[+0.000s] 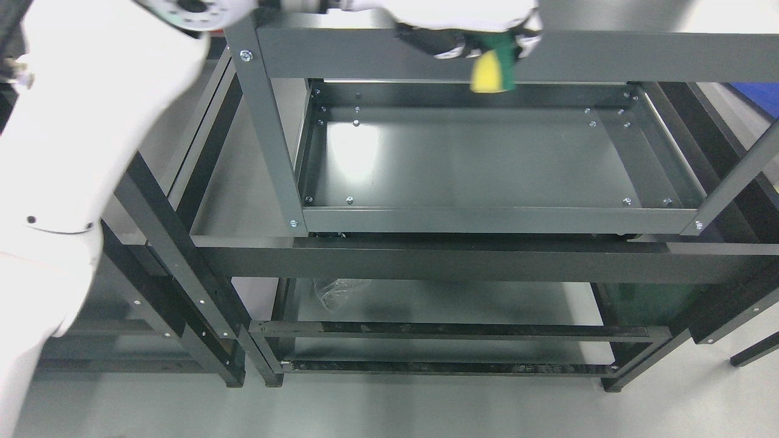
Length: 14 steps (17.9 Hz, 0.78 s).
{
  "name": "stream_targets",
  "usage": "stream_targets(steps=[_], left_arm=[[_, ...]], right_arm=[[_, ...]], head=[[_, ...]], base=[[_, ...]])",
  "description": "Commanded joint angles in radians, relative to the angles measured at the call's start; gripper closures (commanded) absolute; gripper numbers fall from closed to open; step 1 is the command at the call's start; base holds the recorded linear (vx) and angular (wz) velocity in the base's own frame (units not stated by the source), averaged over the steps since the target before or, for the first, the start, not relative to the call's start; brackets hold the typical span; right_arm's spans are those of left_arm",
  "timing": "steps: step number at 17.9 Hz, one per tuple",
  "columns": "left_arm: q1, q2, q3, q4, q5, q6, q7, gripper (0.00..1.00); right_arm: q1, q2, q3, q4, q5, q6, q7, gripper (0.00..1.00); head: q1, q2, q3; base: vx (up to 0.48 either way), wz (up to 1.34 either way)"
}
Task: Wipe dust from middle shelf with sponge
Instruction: 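Wipe the sponge back along the shelf, away from the robot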
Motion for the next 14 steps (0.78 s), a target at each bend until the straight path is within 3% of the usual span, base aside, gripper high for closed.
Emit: stream_targets(steps=[1,5,9,14], left_arm=[[-0.040,-0.214,-0.249,0.177,-0.008,0.056,0.169,1.00],[-0.040,-0.214,-0.393,0.177,0.069,0.205,0.274,1.00],[-0.040,-0.214,-0.493,0.166,0.157,0.283,0.298,1.00],[-0.040,-0.214,-0.502,0.111,0.220,0.341,0.340,1.00]], right_arm=[[0.000,-0.017,0.000,-0.017,0.000,0.001,0.001,0.00],[0.000,-0.017,0.001,-0.017,0.000,0.001,0.001,0.00],[0.000,-0.017,0.000,-0.017,0.000,0.001,0.001,0.00],[0.000,-0.017,0.000,-0.017,0.000,0.001,0.001,0.00]], head=[[0.0000,0.000,0.000],[0.0000,0.000,0.000],[0.0000,0.000,0.000],[0.0000,0.000,0.000]], base=[[0.000,0.00],[0.000,0.00],[0.000,0.00],[0.000,0.00]])
